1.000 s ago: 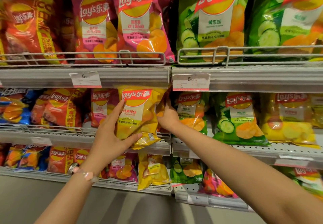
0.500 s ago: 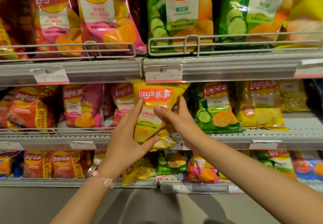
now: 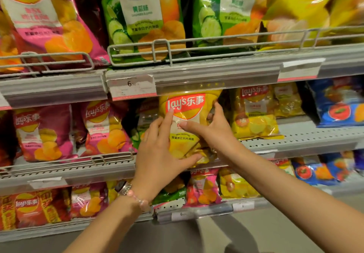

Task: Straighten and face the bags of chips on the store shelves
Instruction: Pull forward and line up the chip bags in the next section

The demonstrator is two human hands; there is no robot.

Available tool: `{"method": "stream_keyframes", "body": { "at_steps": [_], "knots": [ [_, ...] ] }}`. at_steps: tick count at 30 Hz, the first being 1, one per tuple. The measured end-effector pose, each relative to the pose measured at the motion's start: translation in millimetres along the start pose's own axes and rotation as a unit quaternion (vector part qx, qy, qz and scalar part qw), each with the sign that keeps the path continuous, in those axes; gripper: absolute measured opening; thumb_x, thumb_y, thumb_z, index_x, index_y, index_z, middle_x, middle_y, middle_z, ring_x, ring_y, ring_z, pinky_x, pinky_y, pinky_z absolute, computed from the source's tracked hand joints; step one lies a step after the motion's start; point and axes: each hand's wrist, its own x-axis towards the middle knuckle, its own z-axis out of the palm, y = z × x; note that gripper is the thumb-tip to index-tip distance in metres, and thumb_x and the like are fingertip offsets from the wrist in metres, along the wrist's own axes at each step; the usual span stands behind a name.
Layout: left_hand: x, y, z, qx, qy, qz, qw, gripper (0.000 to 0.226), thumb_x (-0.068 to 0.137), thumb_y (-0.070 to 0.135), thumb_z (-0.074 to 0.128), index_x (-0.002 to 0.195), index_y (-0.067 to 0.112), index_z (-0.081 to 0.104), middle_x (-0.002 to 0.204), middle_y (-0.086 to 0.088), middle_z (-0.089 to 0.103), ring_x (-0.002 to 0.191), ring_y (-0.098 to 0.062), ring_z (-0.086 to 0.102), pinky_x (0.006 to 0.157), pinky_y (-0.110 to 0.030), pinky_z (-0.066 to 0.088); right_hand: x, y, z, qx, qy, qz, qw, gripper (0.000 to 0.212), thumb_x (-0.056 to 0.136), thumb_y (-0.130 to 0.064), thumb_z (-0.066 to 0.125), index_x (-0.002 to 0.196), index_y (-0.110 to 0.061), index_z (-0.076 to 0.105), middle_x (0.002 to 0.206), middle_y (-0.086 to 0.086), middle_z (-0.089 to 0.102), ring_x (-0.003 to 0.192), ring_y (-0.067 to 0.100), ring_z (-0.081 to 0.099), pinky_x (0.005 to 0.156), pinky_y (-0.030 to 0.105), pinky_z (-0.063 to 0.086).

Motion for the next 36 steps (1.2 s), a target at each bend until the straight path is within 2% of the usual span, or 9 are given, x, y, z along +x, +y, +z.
{"method": "stream_keyframes", "body": {
  "at_steps": [2, 4, 7, 9, 12, 17, 22, 30, 36],
  "knots": [
    [6, 10, 8, -0.005, -0.018, 0.027, 0.999, 0.114, 0.055, 0.082, 0.056, 0.149, 0.041, 0.006, 0.146, 0.003, 0.034, 0.134, -0.015, 0.033, 0.106, -0.040, 0.039, 3, 0, -19, 0.011, 0.023, 0.009, 1.000, 0.109, 0.057, -0.031, 0.089, 0.145, -0.023, 0.024, 0.126, 0.000, 0.059, 0.112, 0.017, 0.060, 0.096, 0.044, 0.050],
    [11, 19, 16, -0.040, -0.033, 0.055, 0.997, 0.113, 0.055, 0.082, 0.057, 0.148, 0.040, 0.010, 0.146, 0.007, 0.031, 0.135, -0.014, 0.032, 0.108, -0.042, 0.037, 6, 0, -44, 0.015, 0.055, 0.012, 0.998, 0.095, 0.060, -0.023, 0.088, 0.137, -0.019, 0.033, 0.117, 0.001, 0.064, 0.103, 0.017, 0.065, 0.091, 0.043, 0.053],
    [21, 27, 32, -0.054, -0.046, 0.093, 0.993, 0.114, 0.053, 0.083, 0.059, 0.146, 0.040, 0.011, 0.150, 0.007, 0.026, 0.137, -0.014, 0.028, 0.111, -0.044, 0.033, 7, -3, -83, 0.020, 0.092, 0.019, 0.995, 0.078, 0.066, -0.019, 0.084, 0.129, -0.019, 0.037, 0.105, -0.002, 0.066, 0.092, 0.017, 0.067, 0.077, 0.038, 0.057],
    [27, 34, 46, -0.026, -0.066, 0.110, 0.991, 0.117, 0.050, 0.088, 0.055, 0.146, 0.041, 0.007, 0.152, 0.005, 0.022, 0.140, -0.015, 0.021, 0.116, -0.042, 0.023, 6, -3, -109, 0.011, 0.102, 0.024, 0.994, 0.075, 0.069, -0.020, 0.082, 0.129, -0.020, 0.036, 0.106, -0.002, 0.065, 0.087, 0.017, 0.067, 0.058, 0.028, 0.054],
    [39, 49, 72, 0.046, -0.099, 0.138, 0.984, 0.124, 0.049, 0.091, 0.053, 0.147, 0.039, -0.003, 0.155, -0.002, 0.014, 0.144, -0.020, 0.008, 0.118, -0.047, 0.005, 7, -2, -143, 0.011, 0.112, 0.025, 0.993, 0.072, 0.072, -0.016, 0.079, 0.131, -0.017, 0.038, 0.109, 0.002, 0.065, 0.085, 0.017, 0.067, 0.048, 0.018, 0.048],
    [57, 69, 113, 0.187, -0.167, 0.126, 0.960, 0.136, 0.054, 0.084, 0.063, 0.149, 0.032, -0.019, 0.158, -0.005, -0.016, 0.146, -0.026, -0.014, 0.111, -0.059, -0.010, 7, 3, -193, -0.013, 0.122, 0.016, 0.992, 0.065, 0.072, -0.011, 0.077, 0.128, -0.017, 0.046, 0.110, 0.004, 0.067, 0.094, 0.021, 0.067, 0.061, 0.024, 0.052],
    [60, 70, 133, 0.288, -0.178, 0.098, 0.936, 0.135, 0.057, 0.076, 0.069, 0.150, 0.029, -0.016, 0.158, -0.014, -0.006, 0.146, -0.033, -0.006, 0.107, -0.070, -0.001, 3, 9, -235, -0.024, 0.137, 0.010, 0.990, 0.059, 0.070, -0.014, 0.077, 0.124, -0.016, 0.053, 0.111, 0.006, 0.068, 0.097, 0.025, 0.068, 0.075, 0.035, 0.055],
    [61, 70, 138, 0.311, -0.174, 0.093, 0.930, 0.129, 0.063, 0.071, 0.070, 0.151, 0.028, -0.013, 0.158, -0.012, -0.004, 0.146, -0.033, -0.008, 0.108, -0.069, 0.001, 14, -6, -283, -0.117, 0.191, -0.009, 0.974, 0.049, 0.074, -0.010, 0.076, 0.118, -0.018, 0.056, 0.095, -0.004, 0.065, 0.081, 0.011, 0.063, 0.058, 0.023, 0.049],
    [59, 69, 138, 0.320, -0.166, 0.103, 0.927, 0.127, 0.065, 0.071, 0.068, 0.151, 0.026, -0.013, 0.158, -0.013, -0.001, 0.147, -0.033, -0.007, 0.108, -0.070, 0.002, 35, 10, -303, -0.124, 0.244, -0.008, 0.962, 0.040, 0.077, -0.003, 0.072, 0.112, -0.014, 0.055, 0.090, 0.000, 0.064, 0.079, 0.015, 0.062, 0.076, 0.031, 0.051]
  ]
}}
